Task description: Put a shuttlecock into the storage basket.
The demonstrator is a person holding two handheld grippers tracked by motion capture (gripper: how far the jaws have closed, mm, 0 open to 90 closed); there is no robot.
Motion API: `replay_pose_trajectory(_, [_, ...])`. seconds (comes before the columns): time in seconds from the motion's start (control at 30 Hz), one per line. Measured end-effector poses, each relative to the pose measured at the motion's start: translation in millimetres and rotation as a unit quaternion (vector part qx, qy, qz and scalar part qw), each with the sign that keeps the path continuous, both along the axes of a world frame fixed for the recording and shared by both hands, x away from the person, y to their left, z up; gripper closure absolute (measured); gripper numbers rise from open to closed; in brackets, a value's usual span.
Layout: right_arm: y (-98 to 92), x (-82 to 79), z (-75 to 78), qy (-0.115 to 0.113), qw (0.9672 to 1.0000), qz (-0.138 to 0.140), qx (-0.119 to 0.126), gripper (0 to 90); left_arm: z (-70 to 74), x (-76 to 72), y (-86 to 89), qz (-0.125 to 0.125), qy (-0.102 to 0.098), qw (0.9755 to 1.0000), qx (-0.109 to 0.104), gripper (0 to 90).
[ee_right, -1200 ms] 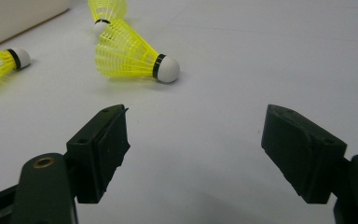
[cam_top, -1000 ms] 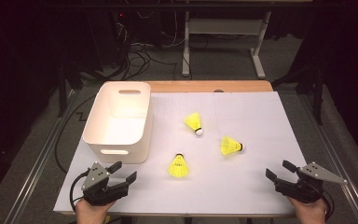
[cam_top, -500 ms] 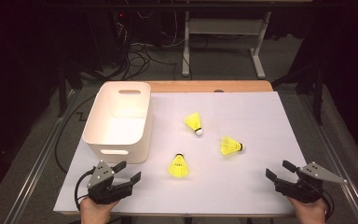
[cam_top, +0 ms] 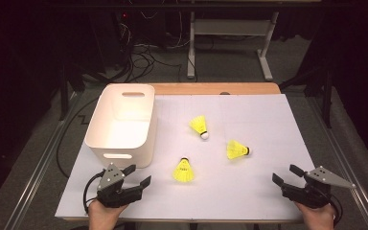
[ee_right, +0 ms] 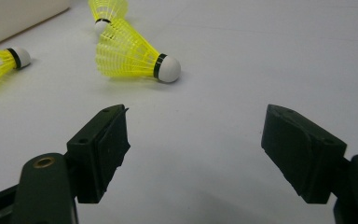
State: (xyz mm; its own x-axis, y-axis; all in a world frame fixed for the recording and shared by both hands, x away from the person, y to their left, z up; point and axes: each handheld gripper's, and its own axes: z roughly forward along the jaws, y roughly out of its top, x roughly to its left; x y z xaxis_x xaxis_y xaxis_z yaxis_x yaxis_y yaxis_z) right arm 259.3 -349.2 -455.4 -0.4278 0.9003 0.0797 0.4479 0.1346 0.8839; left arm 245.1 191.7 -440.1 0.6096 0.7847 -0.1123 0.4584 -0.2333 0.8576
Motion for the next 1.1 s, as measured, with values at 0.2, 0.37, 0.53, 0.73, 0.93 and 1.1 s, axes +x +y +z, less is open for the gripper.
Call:
replay_pose_trajectory(0.2, [0.2, -0.2, 0.1, 0.000, 1.0000, 0.000, 0.000, 23.4, -1.6, 2.2, -9.0, -0.008, 0.002, 0.9999, 0.012, 31.7])
replay_pose_trajectory(0.37, [0.9, 0.2, 0.0, 0.000, 1.0000, 0.003, -0.002, 23.4, -2.9, 4.6, -15.9, -0.017, 0.005, 0.9997, 0.014, 32.0])
replay_pose_trajectory(0.53, [0.8, 0.2, -0.1, 0.000, 1.0000, 0.003, -0.002, 23.4, -3.7, 7.5, -22.6, -0.025, 0.007, 0.9996, 0.012, 32.3])
replay_pose_trajectory(0.73, [1.1, 0.0, 0.0, 0.000, 1.0000, 0.003, -0.002, 23.4, -5.0, 9.8, -27.4, -0.030, 0.010, 0.9994, 0.013, 32.7])
replay_pose_trajectory(0.93, [1.3, 0.1, 0.0, 0.000, 1.0000, 0.003, -0.002, 23.4, -5.1, 12.0, -29.4, -0.030, 0.012, 0.9995, 0.005, 33.1])
replay_pose_trajectory(1.1, [1.5, 0.2, 0.0, 0.000, 1.0000, 0.003, -0.003, 23.4, -5.6, 13.9, -33.2, -0.033, 0.013, 0.9994, 0.005, 33.0])
